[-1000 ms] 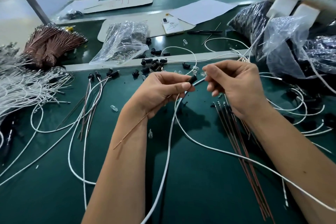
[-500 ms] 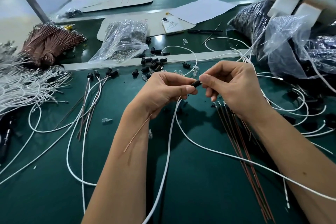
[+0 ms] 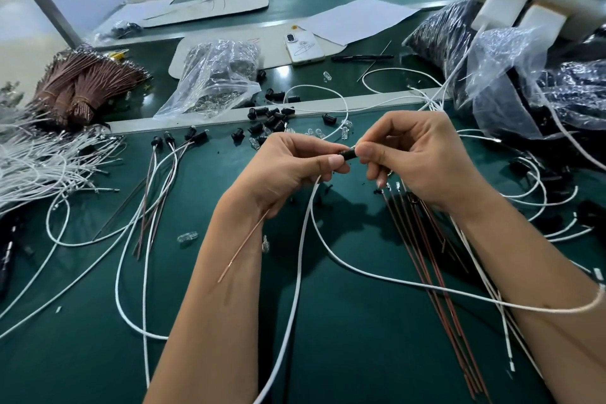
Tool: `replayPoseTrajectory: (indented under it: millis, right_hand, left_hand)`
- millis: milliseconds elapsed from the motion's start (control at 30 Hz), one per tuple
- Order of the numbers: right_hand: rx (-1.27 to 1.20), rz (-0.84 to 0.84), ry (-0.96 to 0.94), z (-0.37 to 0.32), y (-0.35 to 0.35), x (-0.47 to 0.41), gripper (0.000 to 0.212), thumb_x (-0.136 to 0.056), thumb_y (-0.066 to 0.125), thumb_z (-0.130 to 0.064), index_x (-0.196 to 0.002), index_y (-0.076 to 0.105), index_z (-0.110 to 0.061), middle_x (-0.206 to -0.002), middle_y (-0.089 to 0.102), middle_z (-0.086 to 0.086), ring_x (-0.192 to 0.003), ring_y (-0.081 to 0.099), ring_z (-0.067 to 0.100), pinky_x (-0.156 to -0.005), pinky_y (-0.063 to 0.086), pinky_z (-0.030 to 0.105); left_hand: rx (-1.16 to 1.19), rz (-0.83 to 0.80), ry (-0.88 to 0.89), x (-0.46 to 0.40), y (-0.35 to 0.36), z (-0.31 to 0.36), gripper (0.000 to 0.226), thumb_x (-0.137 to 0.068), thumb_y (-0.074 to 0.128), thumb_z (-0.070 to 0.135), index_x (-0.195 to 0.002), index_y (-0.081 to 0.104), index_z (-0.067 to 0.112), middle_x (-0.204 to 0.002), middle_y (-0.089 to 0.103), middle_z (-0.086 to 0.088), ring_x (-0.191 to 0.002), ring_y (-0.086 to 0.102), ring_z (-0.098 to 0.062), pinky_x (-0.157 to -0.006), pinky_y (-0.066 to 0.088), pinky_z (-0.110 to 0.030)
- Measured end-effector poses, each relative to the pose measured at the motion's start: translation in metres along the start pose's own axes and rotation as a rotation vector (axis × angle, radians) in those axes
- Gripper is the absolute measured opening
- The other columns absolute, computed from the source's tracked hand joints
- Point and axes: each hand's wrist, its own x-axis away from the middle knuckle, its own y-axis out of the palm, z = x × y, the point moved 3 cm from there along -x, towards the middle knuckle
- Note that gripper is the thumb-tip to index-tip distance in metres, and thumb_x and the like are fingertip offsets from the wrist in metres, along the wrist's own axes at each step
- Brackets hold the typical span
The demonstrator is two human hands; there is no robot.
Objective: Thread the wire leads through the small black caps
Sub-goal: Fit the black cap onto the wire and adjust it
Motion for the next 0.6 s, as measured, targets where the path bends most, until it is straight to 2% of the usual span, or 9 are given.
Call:
replayPoseTrajectory:
  millis: [100,200,367,467,600]
  right_hand:
    - [-0.008,-0.006,0.021,0.0006,-0.0008,-0.0008,0.013,-0.085,0.078,-0.011,-0.085,0.070,0.000,-0.067,0.066,0.017,-0.051,0.063,0.020,-0.046,0.052,0.025]
    - [-0.060,0.012,0.084,0.0047,-0.0044,-0.0016,0.012,-0.086,0.077,-0.014,-0.085,0.070,-0.004,-0.066,0.068,0.009,-0.050,0.063,0.017,-0.044,0.050,0.022]
    - [0.037,0.068,0.017,0.0067,-0.0021,-0.0011,0.005,-0.091,0.076,-0.005,-0.087,0.073,-0.006,-0.068,0.069,0.011,-0.053,0.065,0.021,-0.047,0.053,0.025]
    - [-0.006,0.061,0.015,0.0056,-0.0027,-0.0023,0.005,-0.092,0.073,-0.001,-0.093,0.075,-0.005,-0.069,0.071,0.012,-0.059,0.068,0.023,-0.055,0.057,0.026]
    - [0.004,0.057,0.013,0.0044,-0.0029,-0.0017,0.012,-0.093,0.070,0.005,-0.099,0.076,-0.005,-0.074,0.071,0.021,-0.063,0.070,0.024,-0.059,0.060,0.028]
  left_hand:
    - [-0.014,0.010,0.036,-0.0004,0.0013,0.0017,0.025,-0.069,0.081,0.013,-0.094,0.081,0.008,-0.087,0.076,-0.019,-0.085,0.060,-0.032,-0.071,0.052,-0.023]
    - [-0.052,0.038,0.139,-0.0018,0.0045,0.0041,0.023,-0.072,0.082,0.007,-0.095,0.080,0.007,-0.087,0.077,-0.017,-0.084,0.065,-0.032,-0.071,0.055,-0.023]
    - [-0.132,0.087,0.182,-0.0056,0.0069,0.0038,0.021,-0.078,0.080,-0.003,-0.098,0.078,0.004,-0.088,0.077,-0.019,-0.080,0.066,-0.027,-0.077,0.055,-0.028]
    - [-0.057,0.074,0.160,-0.0056,0.0062,0.0036,0.020,-0.082,0.076,-0.003,-0.094,0.081,0.012,-0.086,0.077,-0.014,-0.080,0.070,-0.018,-0.074,0.054,-0.021]
    - [0.005,0.092,0.131,-0.0062,0.0050,0.0028,0.020,-0.085,0.072,-0.006,-0.097,0.079,0.008,-0.088,0.077,-0.014,-0.080,0.073,-0.014,-0.071,0.052,-0.017]
